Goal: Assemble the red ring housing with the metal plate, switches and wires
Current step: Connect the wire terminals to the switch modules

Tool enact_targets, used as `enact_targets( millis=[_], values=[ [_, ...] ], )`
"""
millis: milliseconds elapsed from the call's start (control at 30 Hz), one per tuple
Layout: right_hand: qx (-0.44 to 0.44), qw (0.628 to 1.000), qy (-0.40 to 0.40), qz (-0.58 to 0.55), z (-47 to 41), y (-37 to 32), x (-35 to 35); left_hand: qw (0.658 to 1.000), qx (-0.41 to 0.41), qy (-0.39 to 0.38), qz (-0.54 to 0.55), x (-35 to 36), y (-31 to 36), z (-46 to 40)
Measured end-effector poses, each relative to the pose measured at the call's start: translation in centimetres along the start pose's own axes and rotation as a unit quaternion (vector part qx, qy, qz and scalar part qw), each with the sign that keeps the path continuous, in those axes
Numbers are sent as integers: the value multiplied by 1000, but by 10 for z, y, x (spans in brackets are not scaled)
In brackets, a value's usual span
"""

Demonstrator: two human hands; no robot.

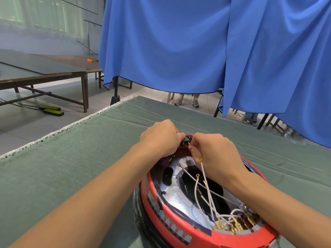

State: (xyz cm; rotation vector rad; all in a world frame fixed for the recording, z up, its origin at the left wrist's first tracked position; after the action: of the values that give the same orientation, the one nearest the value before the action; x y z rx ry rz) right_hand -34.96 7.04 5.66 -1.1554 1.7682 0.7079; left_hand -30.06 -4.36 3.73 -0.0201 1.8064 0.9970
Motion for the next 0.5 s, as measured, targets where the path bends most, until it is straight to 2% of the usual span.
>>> enact_targets(
  millis=[333,500],
  values=[
    [-55,998,18,34,-1,-9,0,1000,-16,6,3,-1,0,3],
    [-11,1000,13,-2,-4,3,2,1000,-16,5,-2,0,-1,1]
  ],
)
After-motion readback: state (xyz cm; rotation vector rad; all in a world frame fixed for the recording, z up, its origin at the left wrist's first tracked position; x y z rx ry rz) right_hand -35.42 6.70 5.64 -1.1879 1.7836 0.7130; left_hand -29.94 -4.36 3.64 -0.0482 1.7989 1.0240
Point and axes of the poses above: each hand's wrist, its own z-axis away from the middle knuckle, its own x-axis out of the palm, y = z × x, the point moved 7 cm from there along -z, towards the middle knuckle
